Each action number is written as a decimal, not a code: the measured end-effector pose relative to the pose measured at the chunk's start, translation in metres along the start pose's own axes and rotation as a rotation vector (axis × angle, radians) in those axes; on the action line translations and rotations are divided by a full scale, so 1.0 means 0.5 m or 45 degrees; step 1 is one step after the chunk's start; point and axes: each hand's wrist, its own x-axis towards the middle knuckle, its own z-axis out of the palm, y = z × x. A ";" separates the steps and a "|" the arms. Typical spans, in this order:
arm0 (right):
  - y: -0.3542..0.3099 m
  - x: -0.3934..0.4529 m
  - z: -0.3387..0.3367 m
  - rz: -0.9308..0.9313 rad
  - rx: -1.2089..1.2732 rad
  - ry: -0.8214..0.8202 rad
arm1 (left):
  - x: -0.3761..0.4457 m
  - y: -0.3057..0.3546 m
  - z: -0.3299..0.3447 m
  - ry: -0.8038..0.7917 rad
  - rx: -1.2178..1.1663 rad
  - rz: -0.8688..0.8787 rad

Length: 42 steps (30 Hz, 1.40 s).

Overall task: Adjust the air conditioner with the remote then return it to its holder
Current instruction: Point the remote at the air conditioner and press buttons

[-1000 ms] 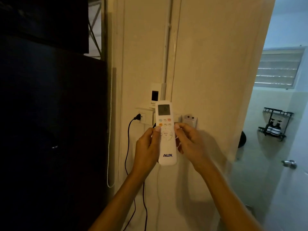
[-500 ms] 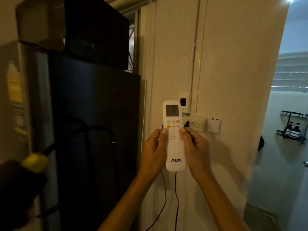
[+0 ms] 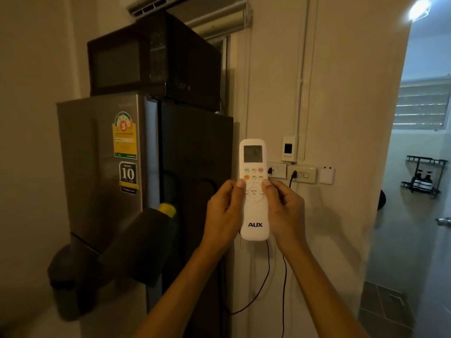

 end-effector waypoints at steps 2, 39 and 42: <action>-0.030 -0.005 0.013 -0.028 0.006 -0.020 | 0.004 0.028 -0.019 0.004 0.024 0.044; -0.295 0.196 0.184 -0.375 0.206 -0.033 | 0.275 0.259 -0.147 0.130 0.115 0.430; -0.299 0.200 0.187 -0.391 0.216 -0.033 | 0.280 0.263 -0.150 0.119 0.110 0.460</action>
